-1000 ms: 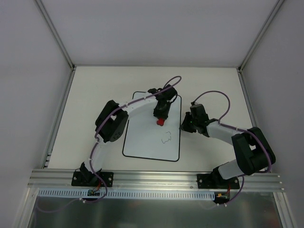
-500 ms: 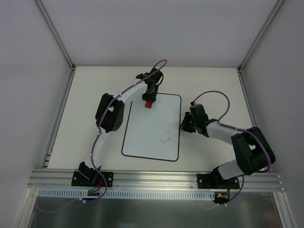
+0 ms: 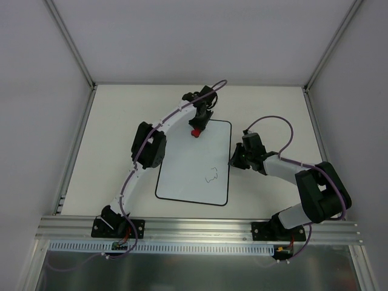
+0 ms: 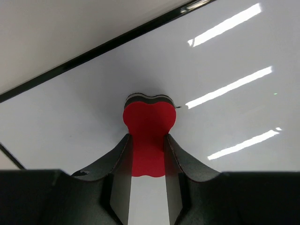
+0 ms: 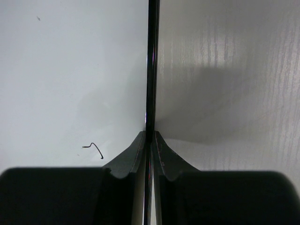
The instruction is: Erase the whiteboard
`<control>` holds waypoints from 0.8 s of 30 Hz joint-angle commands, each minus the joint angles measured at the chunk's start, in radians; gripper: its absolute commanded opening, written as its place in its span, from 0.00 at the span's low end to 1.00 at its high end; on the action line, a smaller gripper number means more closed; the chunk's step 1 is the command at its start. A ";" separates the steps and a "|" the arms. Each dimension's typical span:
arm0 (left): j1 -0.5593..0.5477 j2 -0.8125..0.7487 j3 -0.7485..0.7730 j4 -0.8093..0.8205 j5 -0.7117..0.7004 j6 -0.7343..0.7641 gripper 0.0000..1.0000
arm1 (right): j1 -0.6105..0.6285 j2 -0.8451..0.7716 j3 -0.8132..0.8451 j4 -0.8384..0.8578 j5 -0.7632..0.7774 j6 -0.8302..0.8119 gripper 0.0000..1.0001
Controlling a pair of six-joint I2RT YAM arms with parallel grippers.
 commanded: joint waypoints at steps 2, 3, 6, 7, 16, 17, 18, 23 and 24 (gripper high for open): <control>-0.084 0.094 0.060 -0.048 0.143 0.027 0.00 | 0.015 0.022 -0.032 -0.134 0.024 -0.017 0.11; -0.089 0.099 0.066 -0.048 0.150 0.025 0.00 | 0.015 0.019 -0.033 -0.134 0.024 -0.015 0.11; -0.103 0.106 0.072 -0.047 0.188 0.013 0.00 | 0.013 0.013 -0.041 -0.136 0.027 -0.014 0.11; -0.106 0.108 0.068 -0.047 0.203 0.013 0.00 | 0.015 0.010 -0.044 -0.134 0.028 -0.012 0.11; -0.133 0.054 -0.060 -0.045 0.263 0.015 0.00 | 0.013 0.010 -0.053 -0.134 0.030 -0.009 0.11; -0.135 0.031 -0.118 -0.044 0.272 -0.005 0.00 | 0.015 0.010 -0.053 -0.134 0.030 -0.008 0.11; -0.135 0.020 -0.144 -0.042 0.275 -0.021 0.00 | 0.013 0.011 -0.053 -0.134 0.028 -0.006 0.11; -0.137 -0.077 -0.343 0.001 0.236 -0.103 0.00 | 0.013 0.014 -0.052 -0.133 0.028 -0.006 0.11; -0.137 -0.098 -0.372 0.028 0.234 -0.114 0.00 | 0.013 0.013 -0.053 -0.130 0.027 -0.004 0.11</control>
